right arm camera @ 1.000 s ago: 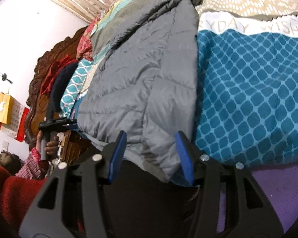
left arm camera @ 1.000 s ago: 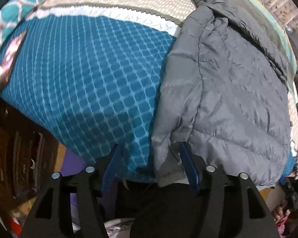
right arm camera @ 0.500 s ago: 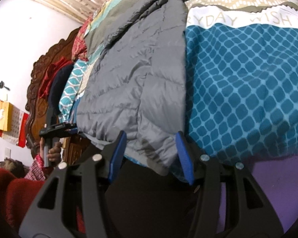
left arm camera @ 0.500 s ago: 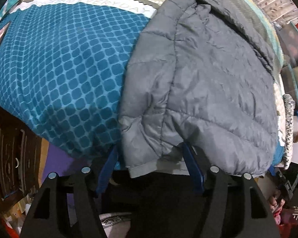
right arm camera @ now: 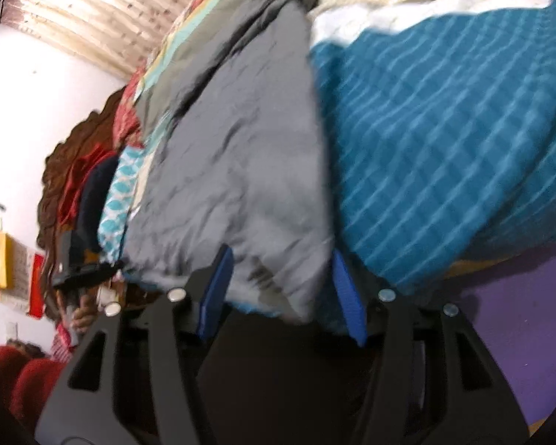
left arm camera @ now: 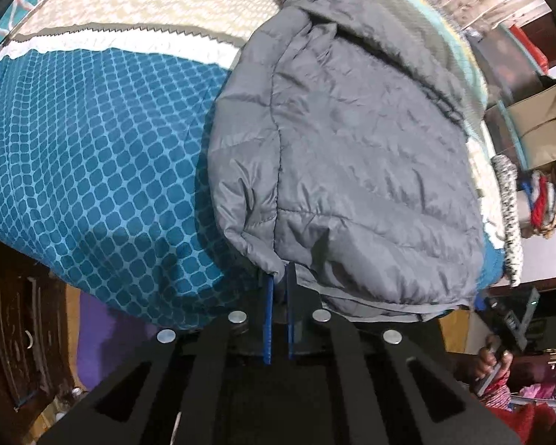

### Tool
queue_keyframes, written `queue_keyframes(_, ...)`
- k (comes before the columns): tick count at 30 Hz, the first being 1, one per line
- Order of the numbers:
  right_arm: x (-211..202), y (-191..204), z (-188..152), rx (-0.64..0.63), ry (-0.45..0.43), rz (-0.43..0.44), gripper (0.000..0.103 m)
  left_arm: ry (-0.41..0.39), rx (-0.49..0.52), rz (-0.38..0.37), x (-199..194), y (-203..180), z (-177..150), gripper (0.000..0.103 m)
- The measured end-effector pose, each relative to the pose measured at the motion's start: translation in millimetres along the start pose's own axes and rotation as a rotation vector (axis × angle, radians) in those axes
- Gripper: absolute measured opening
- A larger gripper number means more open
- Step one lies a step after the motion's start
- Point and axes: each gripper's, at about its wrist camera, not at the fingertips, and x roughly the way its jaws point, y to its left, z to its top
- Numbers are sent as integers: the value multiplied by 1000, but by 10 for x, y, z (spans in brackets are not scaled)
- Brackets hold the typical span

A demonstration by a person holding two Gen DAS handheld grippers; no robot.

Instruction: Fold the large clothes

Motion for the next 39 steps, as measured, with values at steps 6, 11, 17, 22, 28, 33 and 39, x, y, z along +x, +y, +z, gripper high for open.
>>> queue_keyframes(6,4,329,-65,-110,22,-51,6,-53,-77,-128,-220,209,-25,0)
queue_keyframes(11,-320,582,216,-182,-77,-17,5,-103,-111,-234,-384,182,120,0)
queue_keyframes(17,-438,655,920,-132,-189,38,5,-172,-177,-311,-461,37,690,0)
queue_keyframes(22,-116,555,1588,-20,-221,-10,5,-198,-250,-227,-304,-42,1259,0)
queue_keyframes(28,550,90,2175,205,-161,-1,13,-127,-419,-141,255,177,1839,0)
queue_keyframes(33,513,-170,2231,347,-280,27,59,-118,-441,-143,447,269,2043,0)
queue_keyframes(39,281,635,2150,-21,-306,-68,59,-73,-375,-73,663,120,2144,0)
